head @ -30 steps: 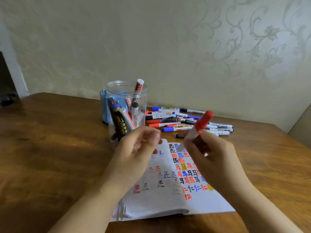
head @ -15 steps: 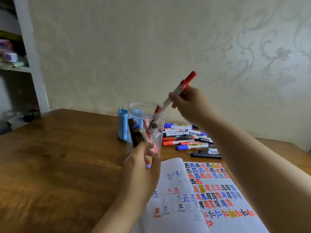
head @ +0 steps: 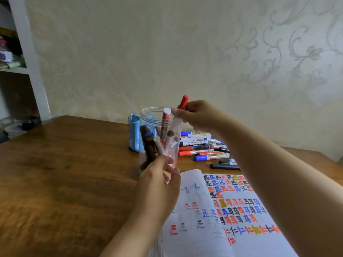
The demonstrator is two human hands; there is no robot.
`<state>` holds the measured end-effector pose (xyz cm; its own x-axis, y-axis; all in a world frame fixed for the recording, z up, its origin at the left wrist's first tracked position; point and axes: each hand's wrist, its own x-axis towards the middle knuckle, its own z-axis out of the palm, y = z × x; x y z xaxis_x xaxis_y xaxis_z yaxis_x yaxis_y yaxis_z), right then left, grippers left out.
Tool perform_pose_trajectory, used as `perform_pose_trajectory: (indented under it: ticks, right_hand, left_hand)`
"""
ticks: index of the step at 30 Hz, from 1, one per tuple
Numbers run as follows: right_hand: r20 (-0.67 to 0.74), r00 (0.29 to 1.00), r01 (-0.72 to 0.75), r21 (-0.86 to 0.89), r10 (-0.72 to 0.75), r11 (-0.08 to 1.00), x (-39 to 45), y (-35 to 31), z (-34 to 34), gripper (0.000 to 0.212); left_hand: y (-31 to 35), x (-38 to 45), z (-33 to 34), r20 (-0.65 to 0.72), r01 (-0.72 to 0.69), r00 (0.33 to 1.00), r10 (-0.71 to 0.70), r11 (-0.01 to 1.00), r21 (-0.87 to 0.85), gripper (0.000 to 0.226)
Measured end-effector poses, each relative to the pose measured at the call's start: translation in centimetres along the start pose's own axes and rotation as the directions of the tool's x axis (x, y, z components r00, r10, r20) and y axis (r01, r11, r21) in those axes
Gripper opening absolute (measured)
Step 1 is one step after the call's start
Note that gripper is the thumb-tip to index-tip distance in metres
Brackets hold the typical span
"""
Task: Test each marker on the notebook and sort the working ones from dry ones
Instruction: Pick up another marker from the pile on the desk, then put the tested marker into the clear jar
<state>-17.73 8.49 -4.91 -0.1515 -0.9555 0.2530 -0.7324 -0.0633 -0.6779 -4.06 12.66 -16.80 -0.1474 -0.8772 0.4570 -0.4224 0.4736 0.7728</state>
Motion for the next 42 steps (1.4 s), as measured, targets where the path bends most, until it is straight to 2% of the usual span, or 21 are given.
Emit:
perform_pose_trajectory:
  ticks: [3,5,8,10,12,17,20,23,27,29,32,36,39,42]
  right_hand:
    - [-0.084,0.994,0.076,0.158,-0.063,0.985,-1.0,1.9,-0.9,0.031]
    - [-0.150,0.988,0.062,0.148,-0.039,0.987,-2.0,4.6,-1.6,0.020]
    - [-0.171,0.983,-0.089,-0.153,0.063,0.984,-3.8,9.8,-1.9,0.013]
    - [-0.105,0.979,-0.202,-0.341,0.176,0.918,-4.6,12.8,-1.5,0.020]
    - [-0.038,0.966,-0.244,-0.455,0.255,0.856,-4.8,14.5,-0.8,0.025]
    - [0.031,0.987,-0.100,-0.642,0.157,0.760,-2.1,15.4,1.0,0.039]
    - [0.105,0.977,-0.042,-0.765,0.188,0.643,-0.3,14.7,1.7,0.039]
    - [0.155,0.967,0.007,-0.810,0.203,0.586,1.0,14.5,1.7,0.032]
    - [0.196,0.956,0.042,-0.828,0.220,0.559,1.6,14.9,1.7,0.034]
    - [0.190,0.970,0.078,-0.838,0.154,0.540,1.2,15.2,1.5,0.032]
    - [0.125,0.989,0.150,-0.805,-0.084,0.574,-0.2,15.2,0.9,0.024]
    - [0.033,0.904,0.327,-0.698,-0.427,0.637,-4.6,13.1,0.3,0.015]
    - [0.047,0.892,0.377,-0.627,-0.450,0.682,-10.2,11.2,0.6,0.022]
    - [0.067,0.882,0.388,-0.662,-0.466,0.641,-14.5,11.0,1.5,0.024]
  left_hand:
    - [-0.1,0.0,0.3,0.041,-0.006,0.999,0.008,0.999,-0.044,0.014]
    - [-0.3,-0.1,0.7,0.089,-0.045,0.995,0.052,0.996,-0.079,0.014]
    - [-0.6,-0.3,1.7,0.142,-0.115,0.982,0.128,0.989,-0.095,0.013]
    - [-0.7,-0.3,2.3,0.154,-0.162,0.973,0.173,0.984,-0.080,0.013]
    - [-0.6,-0.3,2.7,0.170,-0.197,0.964,0.203,0.979,-0.052,0.013]
    - [-1.3,-0.3,3.3,0.185,-0.258,0.951,0.247,0.965,0.037,0.018]
    - [-1.6,-0.4,3.3,0.155,-0.308,0.944,0.293,0.948,0.085,0.021]
    - [-1.5,-0.4,3.4,0.147,-0.328,0.939,0.311,0.938,0.109,0.022]
    - [-1.5,-0.3,3.2,0.131,-0.317,0.944,0.302,0.941,0.117,0.022]
    - [-1.5,-0.4,3.1,0.148,-0.308,0.945,0.290,0.944,0.119,0.022]
    - [-1.1,-0.5,2.8,0.150,-0.308,0.945,0.289,0.943,0.122,0.022]
    - [-0.9,-0.5,2.5,0.157,-0.337,0.936,0.315,0.930,0.146,0.026]
    - [-0.7,-0.6,2.4,0.172,-0.423,0.900,0.401,0.899,0.112,0.035]
    - [0.2,-1.5,2.2,0.365,-0.463,0.840,0.403,0.882,0.092,0.040]
